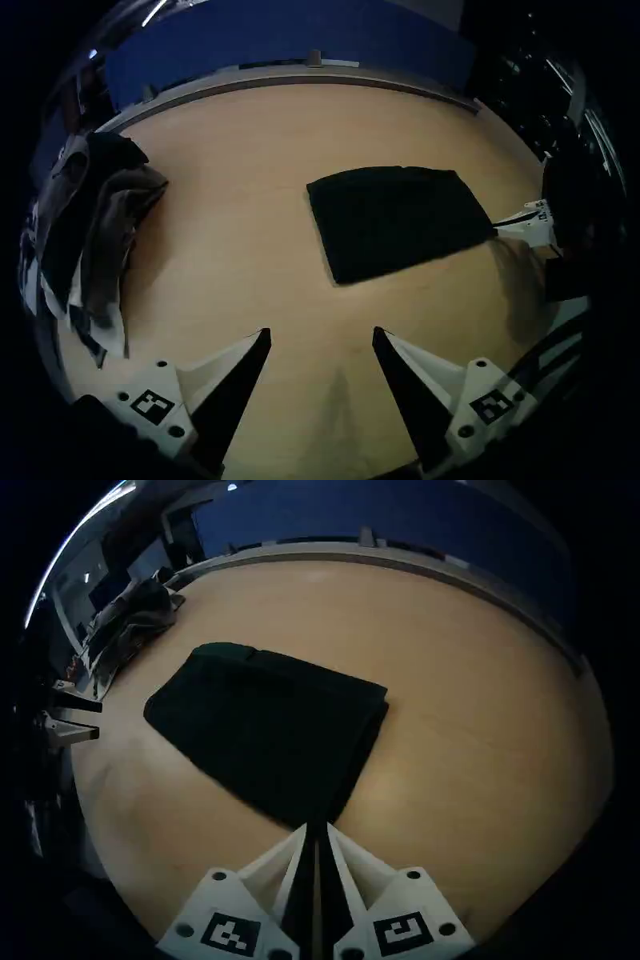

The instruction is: Fold towel

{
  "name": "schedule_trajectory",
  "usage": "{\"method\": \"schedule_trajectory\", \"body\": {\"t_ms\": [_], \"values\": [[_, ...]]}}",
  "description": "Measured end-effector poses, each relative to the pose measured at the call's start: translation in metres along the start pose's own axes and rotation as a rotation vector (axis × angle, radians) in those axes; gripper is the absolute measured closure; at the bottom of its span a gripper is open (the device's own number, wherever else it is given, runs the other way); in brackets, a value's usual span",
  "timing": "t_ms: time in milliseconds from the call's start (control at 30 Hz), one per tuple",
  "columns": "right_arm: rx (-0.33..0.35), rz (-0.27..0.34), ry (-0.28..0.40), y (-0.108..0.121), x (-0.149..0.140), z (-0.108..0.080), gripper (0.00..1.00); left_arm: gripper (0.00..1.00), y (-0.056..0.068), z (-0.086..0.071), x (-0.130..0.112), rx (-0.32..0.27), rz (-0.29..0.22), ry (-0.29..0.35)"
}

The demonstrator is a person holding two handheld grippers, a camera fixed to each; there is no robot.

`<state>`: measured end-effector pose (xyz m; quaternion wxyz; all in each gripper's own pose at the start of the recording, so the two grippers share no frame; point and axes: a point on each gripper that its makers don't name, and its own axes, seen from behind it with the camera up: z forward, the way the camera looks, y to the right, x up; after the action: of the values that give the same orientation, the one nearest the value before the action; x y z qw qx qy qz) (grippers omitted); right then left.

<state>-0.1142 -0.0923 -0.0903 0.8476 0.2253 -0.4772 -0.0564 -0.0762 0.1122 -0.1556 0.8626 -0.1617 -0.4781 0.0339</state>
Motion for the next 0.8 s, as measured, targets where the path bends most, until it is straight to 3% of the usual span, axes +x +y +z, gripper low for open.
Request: {"method": "schedule_trajectory", "body": {"t_ms": [467, 800], "values": [[0.013, -0.051, 0.093, -0.013, 0.051, -0.025, 0.98, 0.06, -0.003, -0.006, 0.001, -0.002, -0.014, 0.012], [0.040, -0.127, 0.144, -0.036, 0.098, -0.024, 0.98, 0.06, -0.013, -0.014, 0.000, 0.003, -0.034, 0.028]]}}
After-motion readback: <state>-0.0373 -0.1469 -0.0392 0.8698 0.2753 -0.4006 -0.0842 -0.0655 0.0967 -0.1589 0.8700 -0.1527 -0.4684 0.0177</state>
